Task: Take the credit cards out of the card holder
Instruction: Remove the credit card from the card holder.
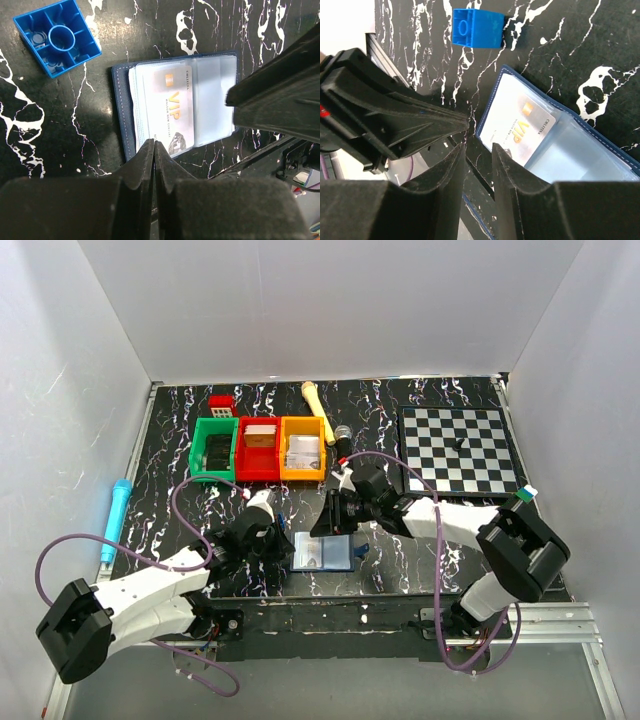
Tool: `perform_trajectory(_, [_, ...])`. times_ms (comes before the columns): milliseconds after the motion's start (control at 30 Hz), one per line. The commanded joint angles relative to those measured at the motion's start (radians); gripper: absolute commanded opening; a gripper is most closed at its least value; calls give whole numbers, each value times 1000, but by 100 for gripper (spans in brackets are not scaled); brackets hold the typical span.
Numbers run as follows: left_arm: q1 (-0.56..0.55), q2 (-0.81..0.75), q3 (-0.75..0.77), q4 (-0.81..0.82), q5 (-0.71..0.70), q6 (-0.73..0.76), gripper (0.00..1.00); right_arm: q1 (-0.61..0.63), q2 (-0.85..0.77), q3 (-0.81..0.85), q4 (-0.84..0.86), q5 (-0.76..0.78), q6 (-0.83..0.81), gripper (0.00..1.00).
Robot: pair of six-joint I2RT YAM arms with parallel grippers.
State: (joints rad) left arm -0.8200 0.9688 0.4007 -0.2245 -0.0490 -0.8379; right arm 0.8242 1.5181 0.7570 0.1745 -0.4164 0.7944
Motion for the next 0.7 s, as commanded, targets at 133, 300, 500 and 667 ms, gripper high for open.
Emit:
perform_trajectory(133, [9,45,-7,74,1,13,0,0,57,-28,45,18,46,44])
perform_trajectory(300, [13,82,-13,96,9,13,0,1,80,-42,40,33,49,45])
perform_trajectory(500, [15,105,-23,116,9,14,0,0,113,-50,46,30,55,46])
perform_trajectory(667, [16,126,-25,132,17,16,0,0,125,-59,62,25,60,46])
